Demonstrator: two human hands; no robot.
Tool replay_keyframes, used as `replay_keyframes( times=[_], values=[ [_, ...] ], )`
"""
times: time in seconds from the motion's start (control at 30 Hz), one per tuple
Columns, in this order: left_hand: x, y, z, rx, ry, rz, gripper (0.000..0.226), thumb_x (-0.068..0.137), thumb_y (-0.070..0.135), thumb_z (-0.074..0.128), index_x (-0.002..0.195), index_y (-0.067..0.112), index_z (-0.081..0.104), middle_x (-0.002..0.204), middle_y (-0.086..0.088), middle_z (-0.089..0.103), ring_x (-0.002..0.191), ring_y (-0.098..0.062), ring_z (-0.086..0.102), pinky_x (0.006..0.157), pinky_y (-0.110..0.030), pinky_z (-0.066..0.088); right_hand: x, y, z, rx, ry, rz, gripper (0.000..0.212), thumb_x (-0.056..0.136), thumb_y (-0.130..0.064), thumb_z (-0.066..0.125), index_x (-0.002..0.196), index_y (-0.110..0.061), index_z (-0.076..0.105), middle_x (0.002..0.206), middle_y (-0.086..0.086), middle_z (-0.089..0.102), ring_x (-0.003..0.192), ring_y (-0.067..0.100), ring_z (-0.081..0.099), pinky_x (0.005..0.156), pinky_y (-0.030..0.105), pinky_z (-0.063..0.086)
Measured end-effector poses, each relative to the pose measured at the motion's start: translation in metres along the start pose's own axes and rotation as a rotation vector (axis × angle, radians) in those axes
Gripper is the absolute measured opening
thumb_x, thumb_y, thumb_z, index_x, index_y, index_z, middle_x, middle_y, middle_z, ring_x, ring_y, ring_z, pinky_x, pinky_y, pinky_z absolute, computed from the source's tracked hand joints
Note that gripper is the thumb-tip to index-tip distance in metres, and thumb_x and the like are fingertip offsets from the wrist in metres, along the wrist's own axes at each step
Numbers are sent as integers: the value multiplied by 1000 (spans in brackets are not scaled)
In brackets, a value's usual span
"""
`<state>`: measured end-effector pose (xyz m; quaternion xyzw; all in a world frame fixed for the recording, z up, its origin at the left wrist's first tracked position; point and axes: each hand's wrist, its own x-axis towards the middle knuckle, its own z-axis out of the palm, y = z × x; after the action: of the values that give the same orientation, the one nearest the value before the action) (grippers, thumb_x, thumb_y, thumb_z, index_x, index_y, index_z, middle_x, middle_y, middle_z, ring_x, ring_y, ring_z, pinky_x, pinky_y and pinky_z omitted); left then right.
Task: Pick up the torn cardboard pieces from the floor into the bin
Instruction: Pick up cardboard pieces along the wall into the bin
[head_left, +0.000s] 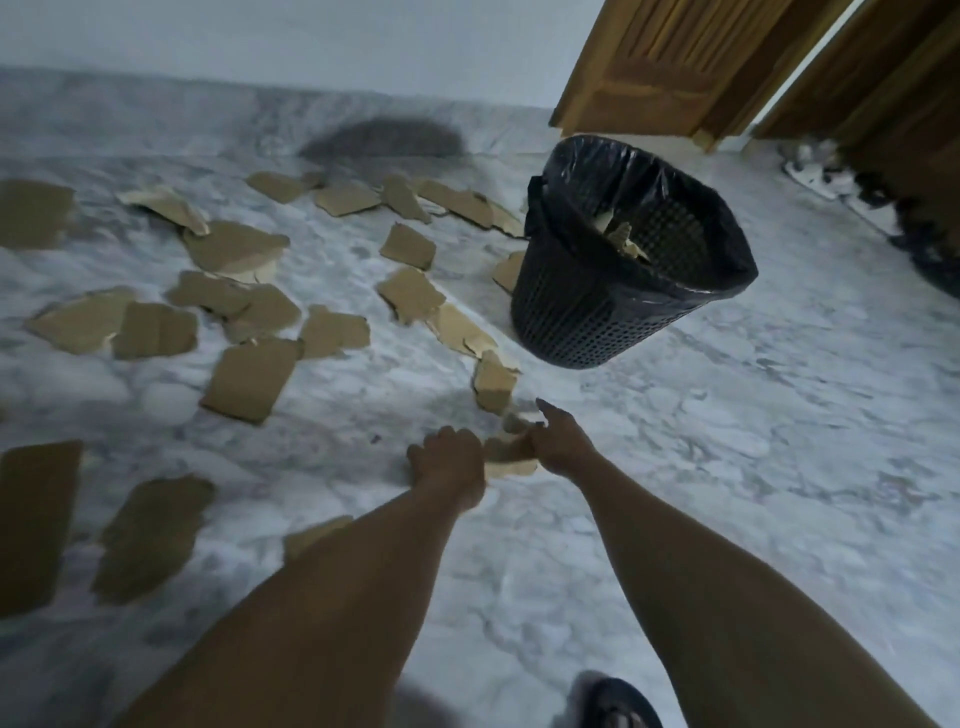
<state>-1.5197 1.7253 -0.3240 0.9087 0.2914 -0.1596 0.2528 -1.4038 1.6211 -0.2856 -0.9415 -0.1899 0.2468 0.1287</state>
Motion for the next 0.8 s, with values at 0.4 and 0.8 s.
replay_keyframes(
  times=[0.4,0.8],
  values=[
    [-10,-127,-67,-748,-32,-81,14,91,19,61,104,13,58,101,-7,61,87,-20,57,65,-29,44,11,-27,46,243,30,76,31,92,-37,55,94,-7,62,85,9,65,73,24,63,57,30,48],
    [-81,-186,-106,-150,-101,-272,48,81,30,81,120,15,57,121,-13,57,106,-30,60,81,-37,51,58,-83,50,45,61,223,71,97,-50,32,152,-6,23,153,17,27,139,38,24,113,50,22]
  ],
)
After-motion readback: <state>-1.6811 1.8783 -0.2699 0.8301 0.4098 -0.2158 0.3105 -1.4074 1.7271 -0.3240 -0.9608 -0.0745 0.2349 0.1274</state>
